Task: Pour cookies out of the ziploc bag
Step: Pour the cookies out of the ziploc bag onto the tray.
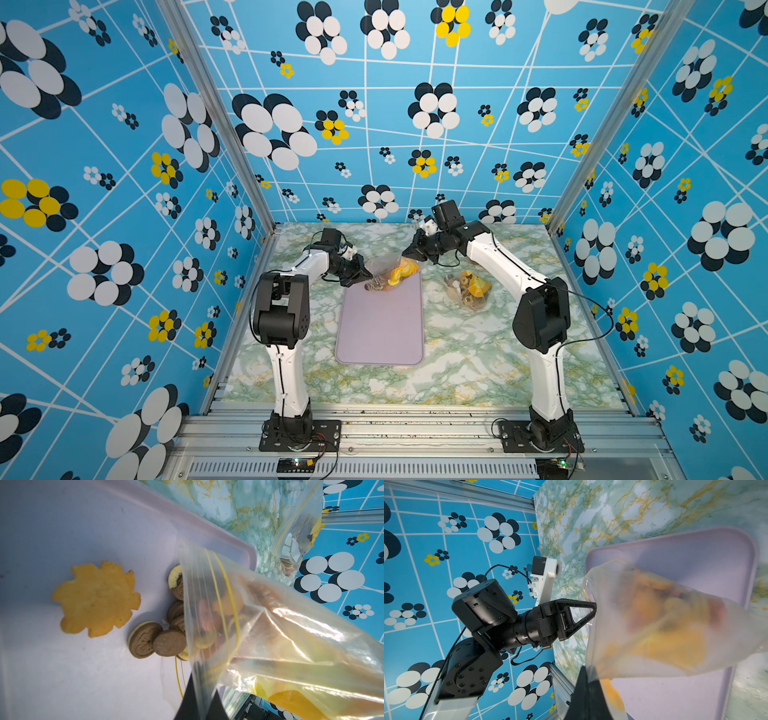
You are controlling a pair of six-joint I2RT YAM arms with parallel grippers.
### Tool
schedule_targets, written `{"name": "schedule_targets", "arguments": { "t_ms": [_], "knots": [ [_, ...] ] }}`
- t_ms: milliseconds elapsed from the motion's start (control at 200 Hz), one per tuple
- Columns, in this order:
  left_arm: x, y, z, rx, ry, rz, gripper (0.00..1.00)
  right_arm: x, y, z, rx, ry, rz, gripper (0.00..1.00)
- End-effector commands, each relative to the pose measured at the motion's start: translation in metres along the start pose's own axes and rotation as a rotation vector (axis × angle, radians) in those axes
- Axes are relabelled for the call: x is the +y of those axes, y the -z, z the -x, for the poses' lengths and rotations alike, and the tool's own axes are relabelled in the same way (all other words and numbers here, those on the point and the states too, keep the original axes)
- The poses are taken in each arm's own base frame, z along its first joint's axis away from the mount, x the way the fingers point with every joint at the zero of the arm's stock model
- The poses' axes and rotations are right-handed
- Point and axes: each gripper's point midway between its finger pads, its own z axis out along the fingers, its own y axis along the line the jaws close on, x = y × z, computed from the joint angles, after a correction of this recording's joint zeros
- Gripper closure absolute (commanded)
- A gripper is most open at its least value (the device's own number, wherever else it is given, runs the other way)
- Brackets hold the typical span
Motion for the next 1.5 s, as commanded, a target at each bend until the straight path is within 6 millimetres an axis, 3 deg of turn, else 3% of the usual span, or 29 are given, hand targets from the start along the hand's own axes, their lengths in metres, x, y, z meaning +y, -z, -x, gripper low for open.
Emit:
{"name": "schedule_targets", "arguments": {
  "t_ms": [0,300,485,655,844,1139,1494],
  "knots": [
    [-0.004,0.021,-0.001,-0.033,0.009,0.021,1.0,0.011,0.011,0.004,-0.013,0.043,0.016,1.0],
    [-0.015,0.035,-0.001,-0.054,-0.006,0.002,1.0,0.013,0.01,0.008,-0.012,0.056,0.0,1.0],
    [-0.003,0.023,-0.001,-0.036,0.025,0.013,1.0,0.018,0.013,0.009,-0.017,0.063,0.011,1.0],
    [0.007,0.014,-0.001,-0.019,0.05,0.027,1.0,0.012,0.01,0.004,0.002,0.058,-0.007,1.0],
    [0.01,0.01,-0.003,-0.012,0.054,0.023,1.0,0.015,0.015,0.006,-0.014,0.067,-0.005,1.0],
    [-0.002,-0.008,-0.006,0.011,0.051,-0.002,1.0,0.001,0.016,0.011,-0.017,0.076,-0.054,1.0],
    [-0.009,-0.025,-0.008,0.026,0.045,-0.01,1.0,-0.002,0.029,0.017,-0.032,0.083,-0.067,1.0]
  ]
}}
